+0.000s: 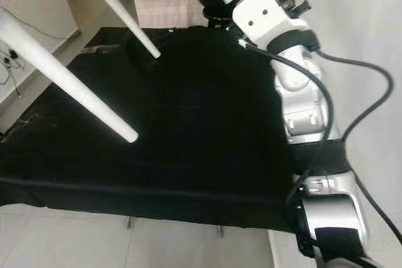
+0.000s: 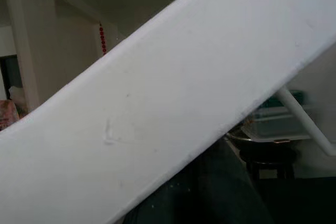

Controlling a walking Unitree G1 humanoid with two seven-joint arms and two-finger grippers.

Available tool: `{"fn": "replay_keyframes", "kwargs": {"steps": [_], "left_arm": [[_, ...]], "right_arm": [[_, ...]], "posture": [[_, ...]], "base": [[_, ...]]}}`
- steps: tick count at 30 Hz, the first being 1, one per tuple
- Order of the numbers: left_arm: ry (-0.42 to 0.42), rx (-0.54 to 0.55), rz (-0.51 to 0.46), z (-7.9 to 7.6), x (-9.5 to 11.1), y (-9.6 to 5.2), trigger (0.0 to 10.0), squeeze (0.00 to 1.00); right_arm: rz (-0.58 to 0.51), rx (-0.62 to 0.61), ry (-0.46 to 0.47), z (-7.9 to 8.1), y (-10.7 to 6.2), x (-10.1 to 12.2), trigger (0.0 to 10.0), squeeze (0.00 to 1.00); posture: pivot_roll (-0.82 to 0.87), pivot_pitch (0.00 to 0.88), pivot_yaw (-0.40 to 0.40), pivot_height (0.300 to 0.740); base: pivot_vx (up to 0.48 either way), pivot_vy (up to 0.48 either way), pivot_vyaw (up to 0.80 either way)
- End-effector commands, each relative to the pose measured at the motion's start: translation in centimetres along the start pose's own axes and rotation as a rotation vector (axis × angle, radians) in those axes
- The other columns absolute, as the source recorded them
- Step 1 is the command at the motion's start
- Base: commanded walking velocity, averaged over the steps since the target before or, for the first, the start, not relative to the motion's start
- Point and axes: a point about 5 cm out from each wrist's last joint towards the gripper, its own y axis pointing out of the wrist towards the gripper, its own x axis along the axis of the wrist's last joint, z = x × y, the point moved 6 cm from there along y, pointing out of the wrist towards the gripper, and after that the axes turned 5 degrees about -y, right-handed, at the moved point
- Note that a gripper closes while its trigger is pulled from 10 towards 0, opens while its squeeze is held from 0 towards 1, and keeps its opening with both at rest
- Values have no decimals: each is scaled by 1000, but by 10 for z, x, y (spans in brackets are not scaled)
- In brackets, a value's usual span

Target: Building children table

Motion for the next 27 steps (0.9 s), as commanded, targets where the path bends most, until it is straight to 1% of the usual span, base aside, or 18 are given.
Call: {"fn": "replay_keyframes", "kwargs": {"steps": [1, 3, 4, 5, 6, 7, 12, 13, 14, 15, 16, 17, 18, 19, 22, 23, 24, 27], "left_arm": [[19, 31, -307, 17, 108, 0, 10000, 0], [14, -57, -284, -8, 109, 10, 10000, 0], [14, -57, -284, -8, 109, 10, 10000, 0], [6, -96, -256, -19, 100, 10, 10000, 0], [6, -96, -256, -19, 100, 10, 10000, 0], [-16, -139, -220, -31, 86, 8, 10000, 0], [-30, -168, -194, -38, 78, 7, 10000, 0], [-56, -200, -149, -47, 60, 3, 10000, 0], [-75, -216, -116, -53, 47, 0, 10000, 0], [-75, -216, -116, -53, 47, 0, 10000, 0], [-108, -239, -74, -60, 30, -6, 10000, 0], [-145, -259, -35, -69, 13, -14, 10000, 0], [-145, -259, -35, -69, 13, -14, 10000, 0], [-190, -289, 8, -81, -6, -26, 10000, 0], [-221, -316, 36, -90, -19, -36, 10000, 55], [-251, -334, 57, -98, -27, -45, 10000, 1000], [-279, -354, 78, -105, -35, -55, 10000, 1000], [-323, -347, 114, -111, -50, -75, 10000, 1000]], "right_arm": [[572, 344, 176, 102, -61, -130, 0, 0], [718, 421, 440, 159, -90, -140, 0, 0], [718, 421, 440, 159, -90, -140, 0, 0], [778, 425, 492, 173, -103, -147, 0, 0], [778, 425, 492, 173, -103, -147, 0, 0], [839, 430, 521, 186, -118, -156, 0, 0], [877, 429, 530, 192, -127, -162, 0, 0], [882, 412, 545, 196, -129, -163, 1216, 0], [881, 403, 556, 198, -129, -163, 3608, 0], [881, 403, 556, 198, -129, -163, 3608, 0], [861, 389, 567, 199, -126, -160, 10000, 0], [838, 383, 555, 198, -122, -158, 10000, 0], [838, 383, 555, 198, -122, -158, 10000, 0], [817, 377, 526, 196, -119, -157, 10000, 0], [806, 374, 505, 194, -118, -158, 10000, 0], [798, 370, 495, 192, -118, -159, 10000, 82], [783, 364, 495, 189, -118, -159, 10000, 1000], [711, 364, 529, 182, -119, -153, 10000, 1000]], "posture": [[-75, 101, 10, 740], [-62, 103, 12, 740], [-62, 103, 12, 740], [-62, 103, 14, 740], [-62, 103, 14, 740], [-61, 109, 16, 740], [-60, 109, 18, 740], [-57, 110, 24, 740], [-57, 110, 24, 740], [-57, 110, 24, 740], [-49, 114, 30, 740], [-48, 116, 33, 740], [-48, 116, 33, 740], [-46, 115, 37, 740], [-46, 116, 37, 740], [-46, 116, 37, 740], [-43, 116, 38, 740], [-44, 119, 43, 740]], "base": [[0, 0, 0], [0, 0, 0], [0, 0, 0], [0, 0, 0], [0, 0, 0], [0, 0, 0], [0, 0, 0], [0, 0, 0], [0, 0, 0], [0, 0, 0], [0, 0, 0], [0, 0, 0], [0, 0, 0], [0, 0, 0], [0, 0, 0], [0, 0, 0], [0, 0, 0], [0, 0, 0]]}}
